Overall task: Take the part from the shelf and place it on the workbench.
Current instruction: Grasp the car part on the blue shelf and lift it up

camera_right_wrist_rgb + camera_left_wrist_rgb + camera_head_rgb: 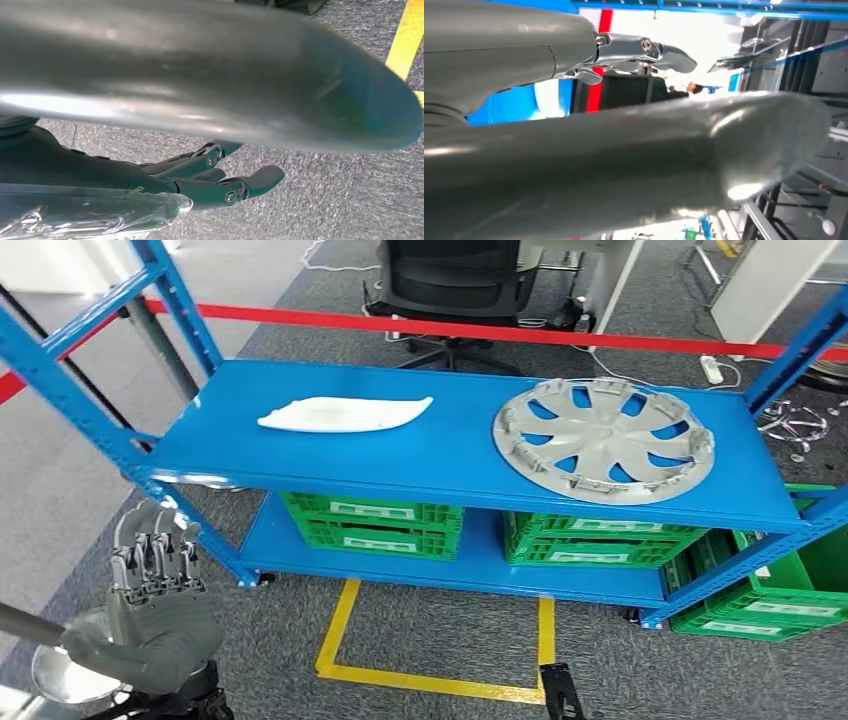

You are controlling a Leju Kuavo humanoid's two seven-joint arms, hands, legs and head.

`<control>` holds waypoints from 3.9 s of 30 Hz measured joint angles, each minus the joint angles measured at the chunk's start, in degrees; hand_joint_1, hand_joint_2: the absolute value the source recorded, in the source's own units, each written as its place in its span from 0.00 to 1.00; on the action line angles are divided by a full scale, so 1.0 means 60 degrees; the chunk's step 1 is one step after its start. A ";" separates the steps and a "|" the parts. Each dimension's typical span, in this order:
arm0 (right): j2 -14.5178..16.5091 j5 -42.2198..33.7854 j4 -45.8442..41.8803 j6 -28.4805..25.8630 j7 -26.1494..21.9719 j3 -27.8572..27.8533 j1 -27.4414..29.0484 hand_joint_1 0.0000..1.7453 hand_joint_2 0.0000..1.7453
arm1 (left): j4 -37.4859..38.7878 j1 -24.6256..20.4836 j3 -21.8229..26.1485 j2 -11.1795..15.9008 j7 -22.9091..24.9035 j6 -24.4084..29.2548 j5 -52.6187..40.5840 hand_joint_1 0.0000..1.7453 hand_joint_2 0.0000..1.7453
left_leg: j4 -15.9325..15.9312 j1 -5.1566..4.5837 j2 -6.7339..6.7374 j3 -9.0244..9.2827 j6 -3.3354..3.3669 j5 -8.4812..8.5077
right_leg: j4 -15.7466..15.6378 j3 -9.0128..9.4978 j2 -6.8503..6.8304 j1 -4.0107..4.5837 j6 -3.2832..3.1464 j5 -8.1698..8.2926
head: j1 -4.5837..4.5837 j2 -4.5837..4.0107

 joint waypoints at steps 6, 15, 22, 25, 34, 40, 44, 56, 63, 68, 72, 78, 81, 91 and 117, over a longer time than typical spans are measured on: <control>0.0001 0.0117 0.0000 0.0010 0.0009 -0.0002 0.0003 0.00 0.00 | 0.0003 0.0012 0.0002 -0.0017 -0.0005 0.0051 0.0079 0.00 0.00 | -0.0059 0.0019 -0.0002 0.0005 0.0320 0.0071 | 0.1645 -0.0766 -0.0058 -0.0047 0.0257 -0.0930 | 0.0103 0.0000; -0.0001 0.0230 -0.0002 0.0050 0.0018 -0.0002 -0.0015 0.00 0.00 | 0.0003 0.0005 -0.0008 0.0003 -0.0176 -0.0105 0.0061 0.00 0.00 | -0.0053 -0.0061 -0.0020 0.0119 0.0144 -0.0079 | -0.0004 0.0099 -0.0055 -0.0004 0.0069 -0.0126 | 0.0098 0.0002; 0.0009 0.0242 -0.0026 0.0054 0.0000 -0.0010 0.0016 0.00 0.00 | -0.0018 -0.0016 -0.0006 0.0013 -0.0222 -0.0115 0.0060 0.00 0.00 | 0.2024 -0.0019 0.0010 -0.0952 -0.0220 -0.1139 | -0.0123 0.0524 -0.0075 -0.0075 -0.0262 -0.0269 | -0.0068 0.0000; 0.0009 0.0243 -0.0027 0.0054 0.0000 -0.0013 0.0027 0.00 0.00 | -0.0015 0.0003 0.0001 0.0018 -0.0161 -0.0050 0.0073 0.00 0.00 | 0.2414 -0.0017 0.0011 -0.1593 -0.0211 -0.0739 | -0.0122 0.0627 -0.0038 -0.0069 -0.0255 -0.0398 | -0.0066 0.0000; 0.0015 0.0293 -0.0030 0.0054 0.0000 -0.0024 -0.0003 0.00 0.00 | -0.0014 0.0026 0.0016 -0.0016 -0.0156 0.0145 0.0062 0.00 0.00 | -0.0040 0.0001 0.0000 -0.0618 0.0270 0.0671 | 0.0008 0.0920 -0.0026 0.0005 0.0160 -0.1053 | -0.0022 0.0000; 0.0015 0.0299 -0.0029 0.0055 0.0000 -0.0026 0.0023 0.00 0.00 | -0.0015 0.0028 0.0021 -0.0022 -0.0158 0.0159 0.0061 0.00 0.00 | -0.0051 -0.0002 -0.0013 -0.0505 0.0408 0.0529 | 0.2519 -0.0688 -0.0053 -0.0003 0.0246 -0.1775 | 0.0031 0.0000; 0.0017 0.0302 -0.0031 0.0058 0.0000 -0.0036 -0.0006 0.00 0.00 | -0.0015 0.0028 0.0022 -0.0021 -0.0158 0.0159 0.0061 0.00 0.00 | -0.0020 -0.0041 -0.0044 -0.0326 0.0267 0.0408 | 0.0202 0.0187 -0.0055 -0.0004 0.0147 -0.0337 | 0.0028 0.0000; 0.0026 0.0305 -0.0035 0.0076 -0.0011 -0.0071 0.0009 0.00 0.00 | -0.0015 0.0039 0.0043 0.0000 -0.0158 0.0184 0.0061 0.00 0.00 | 0.2286 -0.0020 -0.0009 -0.1360 -0.0125 -0.0557 | -0.0077 0.0289 -0.0064 -0.0042 -0.0248 -0.0153 | -0.0034 0.0000; 0.0026 0.0371 -0.0049 0.0146 -0.0057 -0.0076 -0.0009 0.00 0.00 | -0.0026 0.0042 0.0023 0.0000 -0.0252 0.0013 0.0153 0.00 0.00 | -0.0084 -0.0023 -0.0046 -0.0092 0.0177 0.0072 | -0.0128 0.0353 -0.0031 0.0007 0.0066 -0.0349 | 0.0004 0.0000; 0.0026 0.0418 -0.0074 0.0183 -0.0081 -0.0078 0.0005 0.00 0.00 | -0.0051 0.0048 0.0014 0.0002 -0.0333 -0.0061 0.0175 0.00 0.00 | -0.0177 -0.0007 -0.0033 0.0262 0.0474 -0.0172 | 0.2106 -0.0837 -0.0054 -0.0027 0.0249 -0.1264 | 0.0138 0.0003; 0.0026 0.0418 -0.0073 0.0184 -0.0080 -0.0079 0.0080 0.00 0.00 | -0.0051 0.0056 0.0014 0.0004 -0.0333 -0.0063 0.0176 0.00 0.00 | -0.0173 -0.0020 -0.0042 0.0712 0.0429 -0.0457 | 0.1672 -0.1043 -0.0063 -0.0052 0.0286 -0.0299 | 0.0142 0.0004; 0.0031 0.0468 -0.0064 0.0181 -0.0076 -0.0083 0.0081 0.00 0.00 | -0.0051 0.0058 0.0018 0.0005 -0.0275 -0.0051 0.0182 0.00 0.00 | -0.0259 -0.0025 -0.0070 0.1234 0.0119 -0.0887 | -0.0012 -0.0178 -0.0098 0.0005 0.0030 0.0317 | 0.0125 0.0006; 0.0034 0.0481 -0.0069 0.0159 -0.0078 -0.0094 0.0019 0.00 0.00 | -0.0051 0.0036 0.0024 0.0002 -0.0175 0.0097 0.0127 0.00 0.00 | 0.0450 -0.0002 -0.0030 0.0929 -0.0052 -0.1243 | -0.0185 0.0080 -0.0081 -0.0054 -0.0113 0.0221 | 0.0070 0.0006; 0.0038 0.0534 -0.0068 0.0167 -0.0110 -0.0116 0.0018 0.00 0.00 | -0.0050 0.0076 0.0075 -0.0010 -0.0163 0.0276 0.0075 0.00 0.00 | 0.0098 0.0126 0.0041 -0.0326 -0.0166 0.0443 | -0.0220 0.0761 0.0006 -0.0141 0.0116 -0.0543 | -0.0041 0.0000; 0.0034 0.0968 -0.0066 0.0327 -0.0110 -0.0206 -0.0008 0.00 0.00 | 0.0219 -0.0234 -0.0128 0.0097 0.0609 0.0173 -0.1333 0.00 1.00 | 0.2394 0.0035 -0.0015 -0.1271 -0.0178 -0.0783 | -0.0150 0.0171 -0.0048 -0.0082 -0.0163 -0.0008 | -0.0028 0.0000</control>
